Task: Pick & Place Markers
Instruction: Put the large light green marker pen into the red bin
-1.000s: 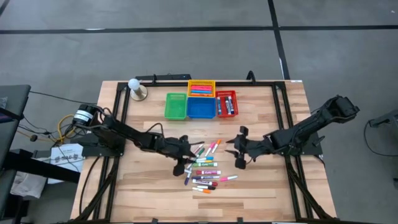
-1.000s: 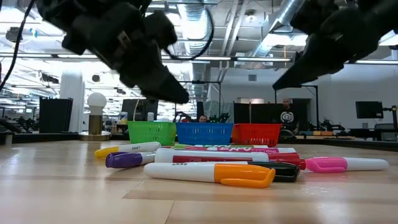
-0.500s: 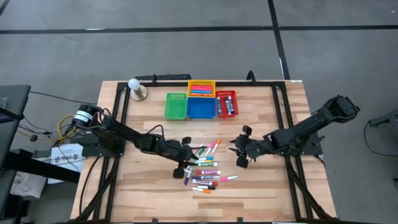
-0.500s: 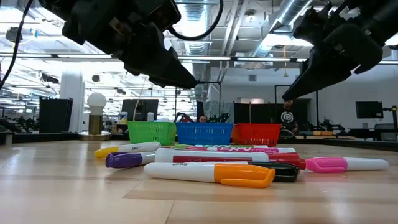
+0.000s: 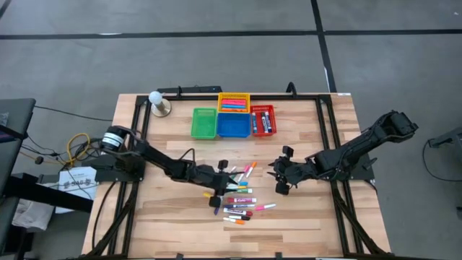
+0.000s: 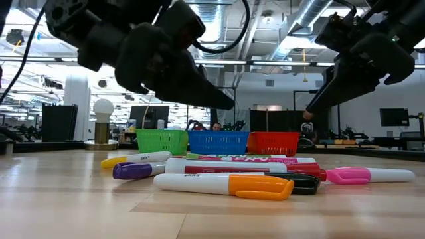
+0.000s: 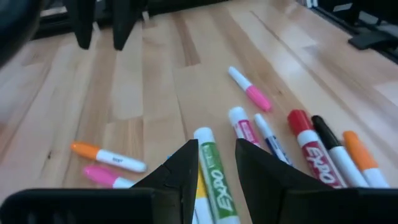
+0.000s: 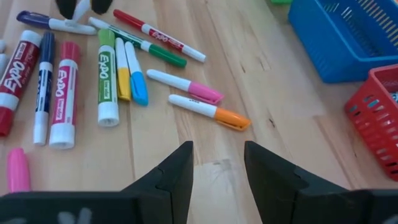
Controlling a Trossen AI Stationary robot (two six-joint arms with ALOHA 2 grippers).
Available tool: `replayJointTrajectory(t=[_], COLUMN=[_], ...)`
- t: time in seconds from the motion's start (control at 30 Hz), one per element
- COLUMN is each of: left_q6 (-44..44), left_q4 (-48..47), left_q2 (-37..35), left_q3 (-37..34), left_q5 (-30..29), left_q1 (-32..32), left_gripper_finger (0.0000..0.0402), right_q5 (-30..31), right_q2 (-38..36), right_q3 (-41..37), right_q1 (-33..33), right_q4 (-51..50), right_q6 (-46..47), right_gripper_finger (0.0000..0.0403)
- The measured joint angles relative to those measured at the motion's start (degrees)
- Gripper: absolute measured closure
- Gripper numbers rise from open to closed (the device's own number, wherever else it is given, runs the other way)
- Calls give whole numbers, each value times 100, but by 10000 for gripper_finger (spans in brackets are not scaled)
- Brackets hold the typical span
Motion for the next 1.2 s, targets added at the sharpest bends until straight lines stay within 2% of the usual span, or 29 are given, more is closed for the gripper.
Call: replayJointTrajectory(t=[0.17, 0.4, 0.67, 1.03, 1.2], left_q6=[-19, -20, -76, -762, -761], left_q4=[8, -17, -2, 28, 24], left_q2=[193, 783, 808, 1036, 1031], left_q3=[11, 233, 289, 286, 278], left_q5=[-201, -114, -153, 20, 23], left_q1=[112, 17, 2, -25, 3], left_gripper_finger=[294, 294, 294, 294, 294], right_q5=[1, 1, 3, 4, 5], right_q2=[0, -2, -2, -2, -2], right_q3=[0, 0, 0, 1, 0], right_q1=[0, 0, 0, 0, 0], right_q4=[13, -1, -27, -53, -57], right_q6=[58, 96, 96, 107, 148], right_gripper_finger=[269, 269, 270, 271, 269])
